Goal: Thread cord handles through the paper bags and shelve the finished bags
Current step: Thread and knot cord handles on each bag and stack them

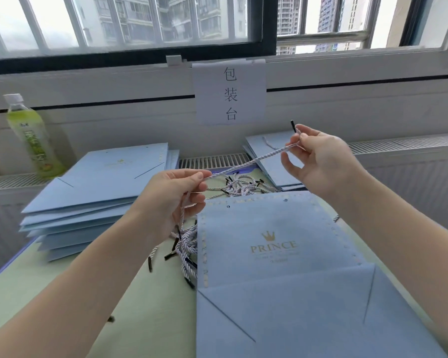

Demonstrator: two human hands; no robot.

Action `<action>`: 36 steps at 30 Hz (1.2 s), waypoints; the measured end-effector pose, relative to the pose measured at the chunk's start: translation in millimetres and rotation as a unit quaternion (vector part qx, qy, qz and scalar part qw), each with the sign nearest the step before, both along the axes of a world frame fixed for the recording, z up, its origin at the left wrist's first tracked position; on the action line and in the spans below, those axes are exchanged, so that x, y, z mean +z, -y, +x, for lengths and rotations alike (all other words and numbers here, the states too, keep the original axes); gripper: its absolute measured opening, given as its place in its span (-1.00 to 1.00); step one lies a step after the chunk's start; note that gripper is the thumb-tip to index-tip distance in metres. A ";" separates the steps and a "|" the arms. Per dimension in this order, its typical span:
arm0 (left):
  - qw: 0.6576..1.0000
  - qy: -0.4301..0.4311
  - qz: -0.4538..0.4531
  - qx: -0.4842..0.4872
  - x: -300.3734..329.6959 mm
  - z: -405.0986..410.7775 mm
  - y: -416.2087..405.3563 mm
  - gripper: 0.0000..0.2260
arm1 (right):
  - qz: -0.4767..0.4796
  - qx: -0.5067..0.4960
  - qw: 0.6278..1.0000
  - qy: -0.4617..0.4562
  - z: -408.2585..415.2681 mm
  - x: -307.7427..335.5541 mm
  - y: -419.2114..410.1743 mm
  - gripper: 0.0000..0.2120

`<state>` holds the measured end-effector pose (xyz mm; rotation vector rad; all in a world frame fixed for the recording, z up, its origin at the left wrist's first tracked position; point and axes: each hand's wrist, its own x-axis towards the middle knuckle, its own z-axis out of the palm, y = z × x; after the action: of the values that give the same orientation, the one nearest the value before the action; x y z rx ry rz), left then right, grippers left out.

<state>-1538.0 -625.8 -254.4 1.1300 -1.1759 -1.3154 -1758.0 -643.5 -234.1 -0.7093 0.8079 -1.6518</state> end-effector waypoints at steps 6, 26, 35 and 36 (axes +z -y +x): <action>0.982 0.145 -0.092 0.074 -8.2 4.7 5.5 -0.81 | -0.030 -0.014 0.938 -0.344 -4.1 -10.7 4.9 -0.79; 0.825 0.503 -0.257 0.011 -53.6 -9.7 13.7 -0.85 | -0.177 0.032 0.711 -0.679 36.4 -41.8 -5.6 -0.89; 0.846 0.456 -0.271 0.050 -48.0 -12.0 15.5 -0.75 | -0.297 -0.057 0.584 -0.753 53.4 -64.5 3.0 -0.88; 0.847 0.451 -0.275 0.058 -46.9 -12.4 15.4 -0.75 | -0.308 -0.068 0.573 -0.757 54.2 -64.5 3.0 -0.85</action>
<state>-1550.4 -641.2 -301.4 1.3684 -1.9554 -0.2255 -1703.8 -646.5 -298.7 -2.8105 1.3893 -1.0483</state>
